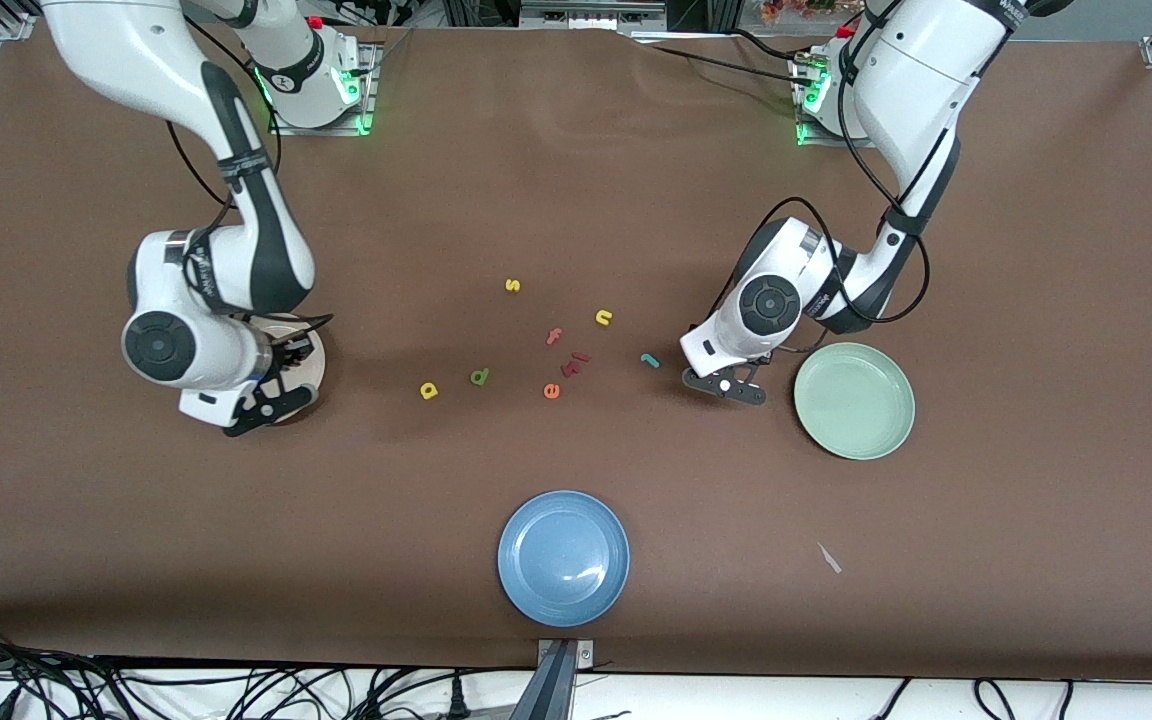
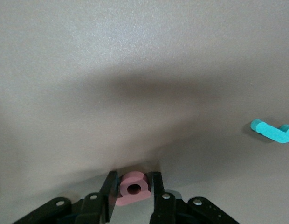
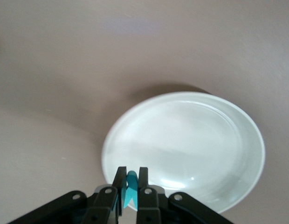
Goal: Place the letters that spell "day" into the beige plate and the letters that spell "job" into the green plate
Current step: 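Drop the teal letter into the beige plate while the left gripper lifts the pink letter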
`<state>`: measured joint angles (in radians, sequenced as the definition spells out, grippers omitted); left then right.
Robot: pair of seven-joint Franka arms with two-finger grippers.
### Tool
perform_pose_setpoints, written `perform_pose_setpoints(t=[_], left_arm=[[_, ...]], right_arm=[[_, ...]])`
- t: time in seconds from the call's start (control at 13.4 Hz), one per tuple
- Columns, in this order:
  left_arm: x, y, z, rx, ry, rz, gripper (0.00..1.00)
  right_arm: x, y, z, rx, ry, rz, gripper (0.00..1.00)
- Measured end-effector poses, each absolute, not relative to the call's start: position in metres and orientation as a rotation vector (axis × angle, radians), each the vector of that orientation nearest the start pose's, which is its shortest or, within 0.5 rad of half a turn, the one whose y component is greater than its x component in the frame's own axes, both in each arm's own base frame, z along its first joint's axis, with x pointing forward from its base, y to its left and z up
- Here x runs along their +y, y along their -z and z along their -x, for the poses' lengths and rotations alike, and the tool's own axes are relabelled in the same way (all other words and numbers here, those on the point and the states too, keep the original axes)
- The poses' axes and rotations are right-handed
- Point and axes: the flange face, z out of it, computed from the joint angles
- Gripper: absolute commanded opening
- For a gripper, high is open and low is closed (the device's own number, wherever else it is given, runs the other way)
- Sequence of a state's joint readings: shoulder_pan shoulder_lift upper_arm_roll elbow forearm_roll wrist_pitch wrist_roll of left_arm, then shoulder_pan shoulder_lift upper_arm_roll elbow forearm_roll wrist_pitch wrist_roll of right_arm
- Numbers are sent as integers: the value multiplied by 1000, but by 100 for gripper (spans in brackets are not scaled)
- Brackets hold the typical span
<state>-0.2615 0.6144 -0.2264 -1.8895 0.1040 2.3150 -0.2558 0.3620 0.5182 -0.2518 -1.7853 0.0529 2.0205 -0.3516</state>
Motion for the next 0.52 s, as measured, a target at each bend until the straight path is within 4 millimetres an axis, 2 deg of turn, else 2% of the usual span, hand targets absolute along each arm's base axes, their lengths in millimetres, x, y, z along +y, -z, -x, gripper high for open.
perform_pose_setpoints(t=[0.07, 0.15, 0.22, 0.37, 0.52], left_arm=[[-282, -171, -544, 436, -284, 3095, 25], [-282, -171, -544, 436, -284, 3095, 9], [-282, -171, -545, 434, -283, 3094, 2], [-281, -172, -546, 433, -280, 3095, 2], [-281, -176, -549, 430, -279, 3094, 2]], right_arm=[[69, -245, -622, -691, -440, 3097, 6], [60, -238, -624, -686, -426, 3113, 76], [55, -233, -627, -680, -403, 3124, 100], [52, -227, -629, -676, -385, 3131, 100], [58, -234, -633, -689, -361, 3130, 100]])
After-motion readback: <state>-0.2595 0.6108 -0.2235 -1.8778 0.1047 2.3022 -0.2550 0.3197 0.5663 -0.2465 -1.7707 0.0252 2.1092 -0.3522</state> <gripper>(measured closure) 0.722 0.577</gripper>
